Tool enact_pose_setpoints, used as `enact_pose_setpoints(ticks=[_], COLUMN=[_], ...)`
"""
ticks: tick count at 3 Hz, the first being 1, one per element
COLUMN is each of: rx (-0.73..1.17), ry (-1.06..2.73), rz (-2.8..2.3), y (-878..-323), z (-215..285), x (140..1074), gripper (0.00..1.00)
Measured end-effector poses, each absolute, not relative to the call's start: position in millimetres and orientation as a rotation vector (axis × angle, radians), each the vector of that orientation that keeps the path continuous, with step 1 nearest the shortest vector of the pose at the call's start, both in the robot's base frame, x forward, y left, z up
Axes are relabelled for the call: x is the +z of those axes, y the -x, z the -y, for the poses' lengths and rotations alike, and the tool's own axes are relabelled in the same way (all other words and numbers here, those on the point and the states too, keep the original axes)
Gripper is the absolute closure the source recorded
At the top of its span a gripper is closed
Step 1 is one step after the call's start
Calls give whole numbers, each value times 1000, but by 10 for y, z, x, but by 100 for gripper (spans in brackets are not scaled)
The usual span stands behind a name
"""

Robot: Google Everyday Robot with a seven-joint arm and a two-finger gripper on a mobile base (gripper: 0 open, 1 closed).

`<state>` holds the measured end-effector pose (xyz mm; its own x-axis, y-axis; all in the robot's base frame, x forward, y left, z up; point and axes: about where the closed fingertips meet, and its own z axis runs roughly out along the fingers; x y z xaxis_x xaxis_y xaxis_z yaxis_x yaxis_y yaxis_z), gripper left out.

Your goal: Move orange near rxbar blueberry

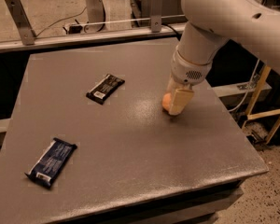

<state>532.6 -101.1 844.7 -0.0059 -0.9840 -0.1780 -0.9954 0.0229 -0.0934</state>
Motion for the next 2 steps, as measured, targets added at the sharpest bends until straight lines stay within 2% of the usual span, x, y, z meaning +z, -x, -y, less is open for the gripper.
enact_pose_setpoints(ticks=[1,2], rx=[87,87], ry=[2072,2094], rz=[-2092,-2055], y=[-5326,-5326], z=[996,913], x=[8457,8553], gripper=[75,100])
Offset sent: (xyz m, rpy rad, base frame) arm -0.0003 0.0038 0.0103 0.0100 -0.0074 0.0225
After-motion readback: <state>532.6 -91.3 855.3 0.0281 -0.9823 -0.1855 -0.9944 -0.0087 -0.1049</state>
